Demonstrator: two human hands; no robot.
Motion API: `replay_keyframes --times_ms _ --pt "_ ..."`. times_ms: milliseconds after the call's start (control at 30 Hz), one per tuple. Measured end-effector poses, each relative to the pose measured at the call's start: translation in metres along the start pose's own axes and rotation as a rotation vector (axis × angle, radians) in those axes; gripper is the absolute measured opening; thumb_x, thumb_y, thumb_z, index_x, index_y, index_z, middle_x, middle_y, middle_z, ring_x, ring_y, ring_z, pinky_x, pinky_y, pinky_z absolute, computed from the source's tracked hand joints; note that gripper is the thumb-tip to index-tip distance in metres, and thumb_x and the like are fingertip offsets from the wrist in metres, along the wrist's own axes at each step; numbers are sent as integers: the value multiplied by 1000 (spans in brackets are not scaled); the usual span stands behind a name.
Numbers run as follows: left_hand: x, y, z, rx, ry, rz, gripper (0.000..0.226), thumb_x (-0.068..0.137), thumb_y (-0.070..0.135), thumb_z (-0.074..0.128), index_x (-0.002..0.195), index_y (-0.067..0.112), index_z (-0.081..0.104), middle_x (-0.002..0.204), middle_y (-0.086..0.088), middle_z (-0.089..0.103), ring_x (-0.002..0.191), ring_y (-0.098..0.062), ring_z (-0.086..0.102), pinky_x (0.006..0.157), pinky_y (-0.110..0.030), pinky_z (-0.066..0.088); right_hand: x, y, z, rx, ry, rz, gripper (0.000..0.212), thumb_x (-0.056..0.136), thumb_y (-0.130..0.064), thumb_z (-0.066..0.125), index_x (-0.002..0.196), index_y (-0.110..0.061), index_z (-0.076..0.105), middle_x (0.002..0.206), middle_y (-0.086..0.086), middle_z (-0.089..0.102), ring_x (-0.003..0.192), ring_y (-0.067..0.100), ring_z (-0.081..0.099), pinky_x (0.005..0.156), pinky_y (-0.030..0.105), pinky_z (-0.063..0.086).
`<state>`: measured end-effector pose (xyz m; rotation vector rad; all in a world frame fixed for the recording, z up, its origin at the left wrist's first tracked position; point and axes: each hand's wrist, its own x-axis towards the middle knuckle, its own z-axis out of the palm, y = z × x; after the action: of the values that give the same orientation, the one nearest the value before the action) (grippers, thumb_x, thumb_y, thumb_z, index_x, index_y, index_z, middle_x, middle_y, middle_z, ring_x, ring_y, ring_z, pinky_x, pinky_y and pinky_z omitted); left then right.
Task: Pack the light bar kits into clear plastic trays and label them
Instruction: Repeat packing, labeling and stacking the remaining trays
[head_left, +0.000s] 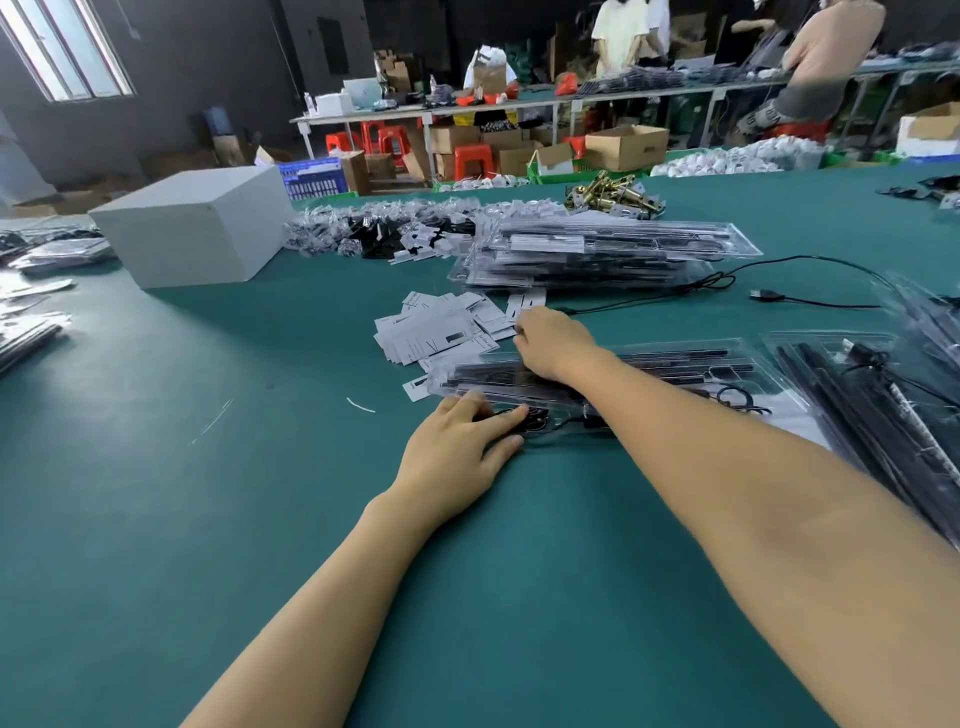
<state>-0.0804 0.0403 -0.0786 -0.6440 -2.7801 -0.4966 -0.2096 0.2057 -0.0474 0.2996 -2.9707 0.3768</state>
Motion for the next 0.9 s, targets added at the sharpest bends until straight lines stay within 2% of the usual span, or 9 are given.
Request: replay_keyframes --times_ms 100,167,233,333,500,567,633,767,900 --pt "0 0 0 1 2 -2 37 97 44 47 134 42 52 118 2 55 111 -20 44 93 -26 37 14 -6 3 -44 -106 -93 42 103 -30 29 140 -16 45 157 2 21 145 22 16 111 45 29" --pt "1 -1 1 3 0 -7 37 97 45 47 134 43 51 119 3 54 111 -19 43 92 -25 35 20 -7 3 -93 -183 -117 46 103 -37 25 142 -22 44 161 -3 8 148 19 2 115 47 20" --pt "1 -1 1 3 -3 -9 38 97 46 46 134 43 51 119 3 54 111 -18 42 91 -25 35 23 -7 4 -136 -236 -117 48 102 -39 22 142 -23 44 161 -3 5 148 19 -1 115 49 18" --pt "1 0 0 7 3 -6 37 97 45 47 133 42 52 118 3 54 110 -20 44 91 -26 36 21 -6 10 -82 -230 -96 50 102 -40 22 142 -17 41 160 -2 12 148 20 3 113 50 21" --pt "1 -1 1 19 7 -5 38 96 46 47 133 42 53 117 3 54 109 -19 43 89 -26 36 16 -5 15 -31 -202 -59 47 101 -39 19 134 -14 42 147 3 36 137 19 25 101 48 32" --pt "1 -2 1 18 11 -5 37 96 46 48 133 42 53 117 4 54 108 -19 44 89 -25 35 17 -6 15 -77 -229 -78 50 102 -38 17 139 -12 39 150 2 33 140 19 19 105 49 31" --pt "1 -1 1 15 11 -5 37 96 46 48 133 42 53 116 4 55 107 -19 44 89 -26 36 17 -6 15 -134 -241 -96 52 103 -36 15 146 -12 32 156 0 23 144 20 11 112 50 25" --pt "1 -1 1 8 4 -12 38 96 46 47 133 43 52 116 4 54 108 -18 43 90 -25 36 12 -7 13 -66 -139 -84 54 103 -40 21 149 -13 25 159 -3 15 146 17 9 116 52 13" --pt "1 -2 1 -2 0 -12 38 96 46 47 134 43 51 120 5 52 111 -16 42 90 -23 34 3 -10 0 -16 -33 -133 47 102 -33 35 141 -7 41 148 5 35 134 24 36 106 42 35"
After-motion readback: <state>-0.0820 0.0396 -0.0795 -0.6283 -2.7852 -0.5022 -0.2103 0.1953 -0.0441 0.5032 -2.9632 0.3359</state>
